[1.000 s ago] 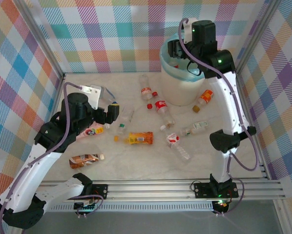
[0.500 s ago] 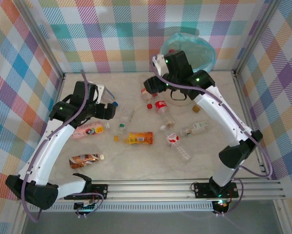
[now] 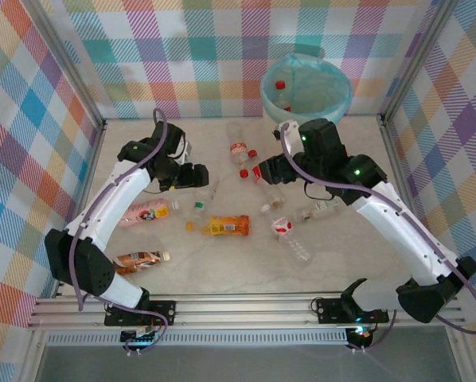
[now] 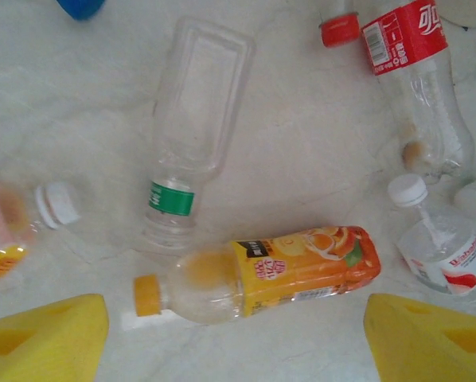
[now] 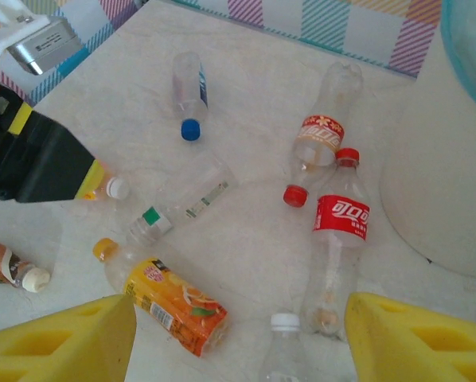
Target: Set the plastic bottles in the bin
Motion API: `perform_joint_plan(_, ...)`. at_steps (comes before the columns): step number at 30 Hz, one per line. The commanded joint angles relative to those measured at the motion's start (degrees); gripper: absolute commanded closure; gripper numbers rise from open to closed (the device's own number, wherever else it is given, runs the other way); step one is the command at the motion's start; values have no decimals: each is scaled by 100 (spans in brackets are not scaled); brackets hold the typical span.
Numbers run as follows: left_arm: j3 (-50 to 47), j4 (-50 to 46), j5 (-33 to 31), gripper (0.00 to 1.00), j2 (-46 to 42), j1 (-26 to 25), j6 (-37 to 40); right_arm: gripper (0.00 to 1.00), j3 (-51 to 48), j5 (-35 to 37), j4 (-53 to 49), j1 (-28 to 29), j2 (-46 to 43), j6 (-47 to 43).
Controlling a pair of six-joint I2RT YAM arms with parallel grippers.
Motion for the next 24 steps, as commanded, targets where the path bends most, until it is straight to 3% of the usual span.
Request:
perform_joint_plan(1, 199, 120, 262, 16, 290, -22, -349, 30, -256, 67, 31, -3, -233, 225)
perform_joint_plan(9, 729, 168, -378, 15, 1608, -23, 377, 28, -477, -136, -9, -10, -311, 341)
perform_joint_plan(24, 859, 660, -613, 13, 2929, -19, 1127, 25, -569, -68, -39, -3, -347, 297)
